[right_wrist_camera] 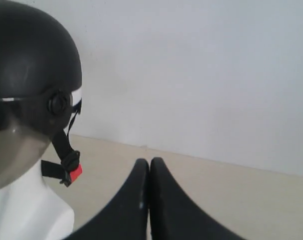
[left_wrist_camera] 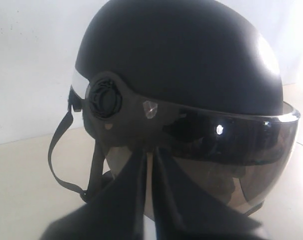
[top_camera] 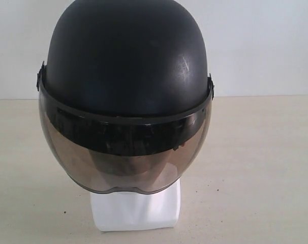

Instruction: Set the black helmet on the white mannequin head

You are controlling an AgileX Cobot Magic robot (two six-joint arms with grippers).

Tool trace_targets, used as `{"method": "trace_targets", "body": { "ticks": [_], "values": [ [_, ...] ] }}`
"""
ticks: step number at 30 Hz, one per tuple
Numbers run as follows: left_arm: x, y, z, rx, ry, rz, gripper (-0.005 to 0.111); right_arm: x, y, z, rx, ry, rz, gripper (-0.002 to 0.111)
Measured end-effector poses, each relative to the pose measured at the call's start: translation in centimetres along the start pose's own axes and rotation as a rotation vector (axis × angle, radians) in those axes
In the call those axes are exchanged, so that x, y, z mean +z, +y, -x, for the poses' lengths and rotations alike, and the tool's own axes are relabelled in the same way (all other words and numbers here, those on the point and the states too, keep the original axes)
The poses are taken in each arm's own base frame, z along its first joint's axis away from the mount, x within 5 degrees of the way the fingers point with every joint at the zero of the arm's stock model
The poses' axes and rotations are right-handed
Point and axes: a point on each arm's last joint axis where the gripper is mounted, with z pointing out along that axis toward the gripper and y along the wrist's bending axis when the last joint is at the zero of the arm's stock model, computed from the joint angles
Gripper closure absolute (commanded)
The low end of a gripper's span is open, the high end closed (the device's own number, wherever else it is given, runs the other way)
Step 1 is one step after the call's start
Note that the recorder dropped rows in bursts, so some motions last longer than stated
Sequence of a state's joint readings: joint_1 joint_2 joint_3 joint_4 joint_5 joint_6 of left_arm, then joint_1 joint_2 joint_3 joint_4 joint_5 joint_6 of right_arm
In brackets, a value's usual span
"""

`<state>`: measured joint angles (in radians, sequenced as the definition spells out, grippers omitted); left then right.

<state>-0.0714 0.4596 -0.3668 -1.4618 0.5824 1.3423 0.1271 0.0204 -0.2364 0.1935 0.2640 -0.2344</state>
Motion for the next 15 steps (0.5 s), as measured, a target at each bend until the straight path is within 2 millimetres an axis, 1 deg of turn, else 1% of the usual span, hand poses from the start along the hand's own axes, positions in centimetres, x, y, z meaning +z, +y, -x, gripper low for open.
{"method": "trace_targets", "body": {
  "ticks": [5,10,12,15],
  "values": [
    [0.0,0.0,0.0,0.0,0.0,0.0,0.102,0.8,0.0,-3.3,0.013,0.042,-0.012,0.108],
    [0.0,0.0,0.0,0.0,0.0,0.0,0.102,1.1,0.0,-6.0,0.026,0.089,-0.017,0.108],
    [0.0,0.0,0.0,0.0,0.0,0.0,0.102,1.2,0.1,-6.6,0.038,0.108,-0.016,0.108],
    [0.0,0.0,0.0,0.0,0.0,0.0,0.102,1.1,0.1,-6.8,0.043,0.122,-0.011,0.108]
  ]
}}
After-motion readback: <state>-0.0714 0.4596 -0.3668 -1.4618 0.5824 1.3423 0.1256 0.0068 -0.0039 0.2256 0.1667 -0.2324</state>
